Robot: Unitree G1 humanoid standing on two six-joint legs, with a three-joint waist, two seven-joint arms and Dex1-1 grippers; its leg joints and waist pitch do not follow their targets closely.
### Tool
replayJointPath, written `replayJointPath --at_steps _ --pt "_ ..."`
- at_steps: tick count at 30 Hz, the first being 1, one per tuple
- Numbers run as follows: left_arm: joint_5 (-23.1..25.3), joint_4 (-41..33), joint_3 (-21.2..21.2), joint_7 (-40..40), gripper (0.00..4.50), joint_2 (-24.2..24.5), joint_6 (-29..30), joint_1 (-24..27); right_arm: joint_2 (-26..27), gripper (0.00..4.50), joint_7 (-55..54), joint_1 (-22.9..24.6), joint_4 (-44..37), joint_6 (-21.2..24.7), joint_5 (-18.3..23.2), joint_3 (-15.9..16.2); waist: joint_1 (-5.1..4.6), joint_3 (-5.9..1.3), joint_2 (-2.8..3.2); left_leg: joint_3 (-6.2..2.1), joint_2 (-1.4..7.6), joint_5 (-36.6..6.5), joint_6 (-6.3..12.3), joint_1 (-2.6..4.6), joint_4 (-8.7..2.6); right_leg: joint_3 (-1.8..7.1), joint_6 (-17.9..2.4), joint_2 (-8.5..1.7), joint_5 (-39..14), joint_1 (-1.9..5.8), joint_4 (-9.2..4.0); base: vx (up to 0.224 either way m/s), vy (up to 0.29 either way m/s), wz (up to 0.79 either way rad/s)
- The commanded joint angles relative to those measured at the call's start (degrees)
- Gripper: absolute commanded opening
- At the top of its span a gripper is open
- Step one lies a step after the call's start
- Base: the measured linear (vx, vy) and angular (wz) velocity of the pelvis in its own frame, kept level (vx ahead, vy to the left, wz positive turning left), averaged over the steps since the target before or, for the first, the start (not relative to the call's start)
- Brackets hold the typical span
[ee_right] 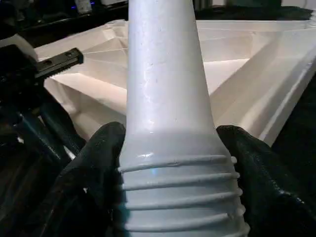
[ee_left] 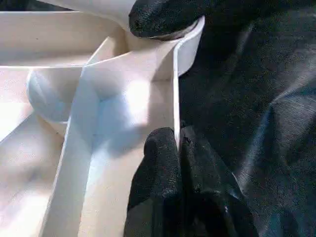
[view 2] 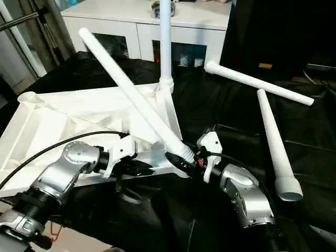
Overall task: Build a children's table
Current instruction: Insert table leg to table base
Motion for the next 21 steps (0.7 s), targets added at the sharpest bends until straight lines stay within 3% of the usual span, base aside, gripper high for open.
replayJointPath --at_steps 1,5,12,13,21 --pt "-3.3 -2.4 3.1 0.2 0.45 -0.5 1.4 -1.1 0.5 2.79 -0.4 0.2 1.4 0.2 -0.5 0.6 -0.22 -3.53 -0.42 0.1 0.74 -11.2 2.74 0.87 -3.25 1.73 -12.9 -2.17 -3.2 2.65 -3.8 0.0 0.0 0.0" --pt "-10.1 -6.2 7.4 -1.4 0.79 -0.9 7.8 -0.1 0.7 2.78 -0.7 -0.2 2.3 -0.8 -0.4 0.6 -0.21 -3.52 -0.79 0.23 0.73 -10.4 3.56 0.84 -3.11 1.67 -14.4 -2.09 -2.0 2.6 -3.6 0.0 0.0 0.0" --pt "-18.6 -5.9 15.0 1.9 1.32 -3.5 14.7 1.5 2.1 2.78 -1.8 -0.4 1.3 -1.4 0.5 -0.2 -0.48 -3.42 -0.47 0.29 0.56 -11.3 3.5 0.87 -3.08 1.6 -14.0 -1.98 -4.4 2.61 -3.82 0.0 0.0 0.0" --pt "-22.2 -4.9 18.3 4.7 1.36 -6.0 17.8 2.0 2.8 2.78 -2.4 -0.5 0.8 -1.5 0.9 -0.6 -0.53 -3.51 -0.49 0.36 0.59 -11.1 3.4 0.93 -2.98 1.66 -14.2 -1.93 -3.8 2.61 -3.66 0.0 0.0 0.0" --pt "-31.6 -0.1 26.2 11.9 1.84 -14.7 21.3 0.1 4.0 2.77 -2.9 -0.3 -0.6 -2.0 1.4 -0.1 -0.49 -3.43 -0.96 0.29 0.41 -10.5 4.27 0.71 -2.91 1.61 -13.6 -1.93 -4.1 2.78 -4.14 0.0 0.0 0.0"
